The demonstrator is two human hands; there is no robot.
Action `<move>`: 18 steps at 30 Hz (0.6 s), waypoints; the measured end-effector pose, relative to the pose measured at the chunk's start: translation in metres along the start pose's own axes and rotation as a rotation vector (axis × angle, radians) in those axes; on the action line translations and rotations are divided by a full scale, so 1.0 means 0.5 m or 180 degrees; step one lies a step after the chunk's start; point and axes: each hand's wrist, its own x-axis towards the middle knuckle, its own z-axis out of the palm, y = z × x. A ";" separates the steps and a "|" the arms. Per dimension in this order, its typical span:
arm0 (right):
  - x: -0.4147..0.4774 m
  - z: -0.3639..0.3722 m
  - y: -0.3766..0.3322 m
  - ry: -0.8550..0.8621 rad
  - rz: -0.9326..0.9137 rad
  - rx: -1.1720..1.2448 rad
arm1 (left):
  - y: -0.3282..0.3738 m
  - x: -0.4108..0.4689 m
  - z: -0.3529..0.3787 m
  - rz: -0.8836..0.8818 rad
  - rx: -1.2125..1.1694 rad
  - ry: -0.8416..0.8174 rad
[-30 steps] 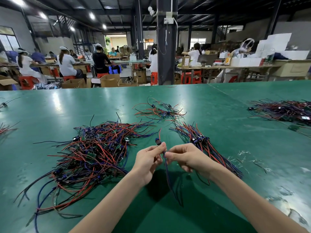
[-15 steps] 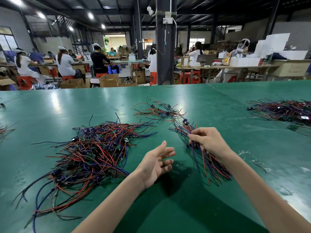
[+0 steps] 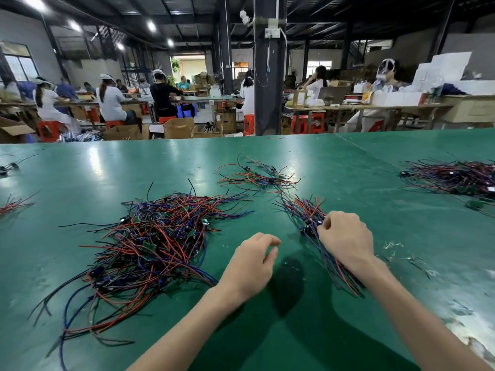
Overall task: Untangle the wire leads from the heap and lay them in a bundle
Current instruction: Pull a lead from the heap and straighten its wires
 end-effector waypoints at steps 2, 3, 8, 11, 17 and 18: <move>-0.014 0.002 -0.018 0.0236 -0.0240 0.0096 | -0.008 0.004 -0.013 0.0245 0.0674 0.0048; -0.023 0.005 -0.028 0.0277 -0.0361 0.0181 | -0.010 0.007 -0.021 0.0208 0.0682 0.0108; -0.074 0.045 -0.070 -0.0045 -0.0930 0.0314 | -0.034 0.023 -0.070 -0.0090 0.0836 0.0646; -0.100 0.073 -0.083 -0.0323 -0.1200 0.0333 | -0.063 0.034 -0.093 -0.0505 0.1716 0.0491; -0.097 0.085 -0.084 -0.0216 -0.1191 0.0327 | -0.103 0.029 -0.107 -0.1370 0.2517 0.0431; -0.093 0.085 -0.080 -0.0179 -0.1170 0.0317 | -0.106 0.029 -0.109 -0.1395 0.2634 0.0475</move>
